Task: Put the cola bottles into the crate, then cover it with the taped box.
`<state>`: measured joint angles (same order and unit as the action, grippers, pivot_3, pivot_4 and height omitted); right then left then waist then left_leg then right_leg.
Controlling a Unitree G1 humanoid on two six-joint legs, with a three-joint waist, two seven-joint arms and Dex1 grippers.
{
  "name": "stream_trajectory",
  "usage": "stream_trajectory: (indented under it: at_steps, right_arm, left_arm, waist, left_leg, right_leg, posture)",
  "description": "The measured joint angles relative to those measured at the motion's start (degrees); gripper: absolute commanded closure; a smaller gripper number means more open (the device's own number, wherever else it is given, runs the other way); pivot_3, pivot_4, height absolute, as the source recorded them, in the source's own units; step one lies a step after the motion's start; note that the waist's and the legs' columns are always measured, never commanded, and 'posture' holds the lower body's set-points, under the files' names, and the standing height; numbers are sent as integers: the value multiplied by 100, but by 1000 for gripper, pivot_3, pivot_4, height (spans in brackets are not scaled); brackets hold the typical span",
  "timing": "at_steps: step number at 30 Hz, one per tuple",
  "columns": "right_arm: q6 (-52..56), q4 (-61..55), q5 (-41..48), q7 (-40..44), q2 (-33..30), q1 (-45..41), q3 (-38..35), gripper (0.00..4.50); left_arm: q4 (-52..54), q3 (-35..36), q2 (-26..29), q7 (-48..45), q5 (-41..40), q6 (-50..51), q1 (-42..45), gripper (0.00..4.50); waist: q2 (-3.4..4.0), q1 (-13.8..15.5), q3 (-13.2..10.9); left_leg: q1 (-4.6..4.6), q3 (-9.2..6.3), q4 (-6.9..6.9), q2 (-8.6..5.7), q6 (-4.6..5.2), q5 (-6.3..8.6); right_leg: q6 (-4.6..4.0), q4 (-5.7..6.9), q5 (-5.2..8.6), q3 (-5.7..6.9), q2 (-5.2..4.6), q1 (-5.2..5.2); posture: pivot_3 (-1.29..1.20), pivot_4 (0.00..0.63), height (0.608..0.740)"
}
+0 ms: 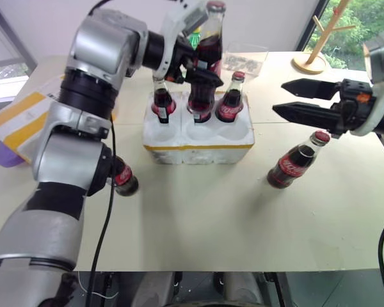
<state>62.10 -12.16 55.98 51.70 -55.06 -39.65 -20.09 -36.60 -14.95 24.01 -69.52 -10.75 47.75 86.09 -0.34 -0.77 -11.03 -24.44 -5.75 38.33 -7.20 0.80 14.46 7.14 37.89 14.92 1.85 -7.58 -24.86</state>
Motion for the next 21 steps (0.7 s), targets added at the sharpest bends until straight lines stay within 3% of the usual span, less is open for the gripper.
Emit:
stream_trajectory:
  at_steps: [12, 21]
  right_arm:
    - [-95, 9, -8, -95, -2, 143, -2, 0]
    - [-136, 79, -66, -97, 2, 133, 46, 0]
  left_arm:
    - [1344, 121, 35, 344, -385, 1028, -727, 1695]
    - [2022, 79, -59, 1028, -395, 1140, -1321, 1695]
  waist:
    - [0, 6, 0]
    - [0, 19, 0]
  left_leg:
    - [3, 0, 1, -1, -10, -10]
    - [5, -1, 3, -1, -15, -20]
  right_leg:
    - [0, 8, 0, -5, -3, -1]
    - [-7, 12, -5, -6, -5, 0]
  posture:
    - [0, 150, 739]
    - [0, 150, 739]
